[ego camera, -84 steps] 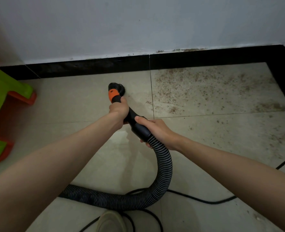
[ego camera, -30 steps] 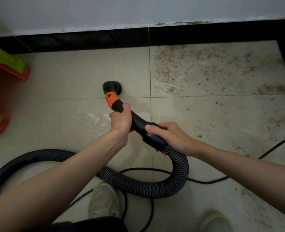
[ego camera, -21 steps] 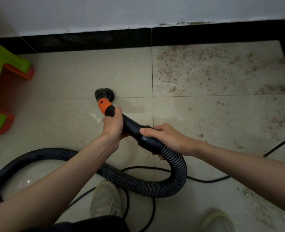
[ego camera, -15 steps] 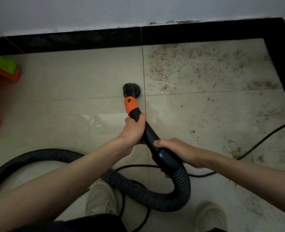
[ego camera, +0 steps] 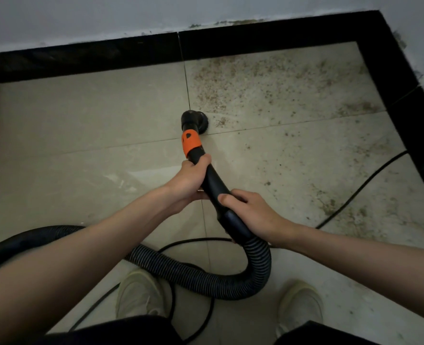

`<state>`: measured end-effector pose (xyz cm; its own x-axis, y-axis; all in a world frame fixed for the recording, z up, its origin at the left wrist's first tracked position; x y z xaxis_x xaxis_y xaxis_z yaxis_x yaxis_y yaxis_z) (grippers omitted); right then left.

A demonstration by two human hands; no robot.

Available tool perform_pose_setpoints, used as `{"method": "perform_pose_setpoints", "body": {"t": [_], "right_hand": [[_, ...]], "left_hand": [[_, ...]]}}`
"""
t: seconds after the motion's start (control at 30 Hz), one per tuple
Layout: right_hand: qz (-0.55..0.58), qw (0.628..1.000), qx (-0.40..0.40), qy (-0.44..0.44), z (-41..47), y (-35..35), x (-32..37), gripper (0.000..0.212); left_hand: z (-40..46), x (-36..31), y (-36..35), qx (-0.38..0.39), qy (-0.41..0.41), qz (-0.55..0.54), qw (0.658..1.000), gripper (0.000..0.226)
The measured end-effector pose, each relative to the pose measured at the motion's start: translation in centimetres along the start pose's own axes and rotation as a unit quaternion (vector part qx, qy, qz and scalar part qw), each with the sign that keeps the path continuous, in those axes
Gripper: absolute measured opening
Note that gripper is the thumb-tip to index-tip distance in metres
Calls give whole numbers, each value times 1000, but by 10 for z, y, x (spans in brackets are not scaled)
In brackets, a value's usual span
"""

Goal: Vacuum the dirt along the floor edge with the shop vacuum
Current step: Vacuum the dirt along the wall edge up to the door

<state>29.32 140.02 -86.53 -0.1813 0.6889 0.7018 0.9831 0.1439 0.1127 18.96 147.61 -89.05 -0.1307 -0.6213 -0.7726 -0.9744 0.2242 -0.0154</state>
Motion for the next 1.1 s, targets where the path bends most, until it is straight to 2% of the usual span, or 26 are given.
{"method": "perform_pose_setpoints", "body": {"t": [0.17, 0.3, 0.53, 0.77, 1.1], "right_hand": [[-5, 1000, -22, 1, 20, 11, 16, 25], [-35, 997, -71, 11, 45, 25, 34, 37], [-10, 992, -129, 9, 91, 50, 70, 47], [-40, 989, -138, 42, 131, 78, 98, 40], [-59, 986, -136, 70, 148, 120, 102, 38]], "left_hand": [[24, -21, -2, 7, -7, 21, 1000, 33], [47, -47, -4, 3, -6, 12, 1000, 28], [98, -90, -2, -44, -20, 35, 998, 30], [145, -105, -1, -110, -36, -9, 993, 45], [175, -109, -25, -104, -34, -31, 993, 44]]}}
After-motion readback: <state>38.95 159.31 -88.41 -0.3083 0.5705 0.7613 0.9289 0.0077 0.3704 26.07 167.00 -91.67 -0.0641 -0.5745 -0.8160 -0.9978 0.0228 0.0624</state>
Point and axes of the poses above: each hand's wrist, its own z-axis towards the middle knuckle, its own y-axis out of the back of the hand, x = y × z, the point moved 8 cm from there along z, towards the middle knuckle, and after that the axes turned 7 degrees about -y, right-handed, at the moved point
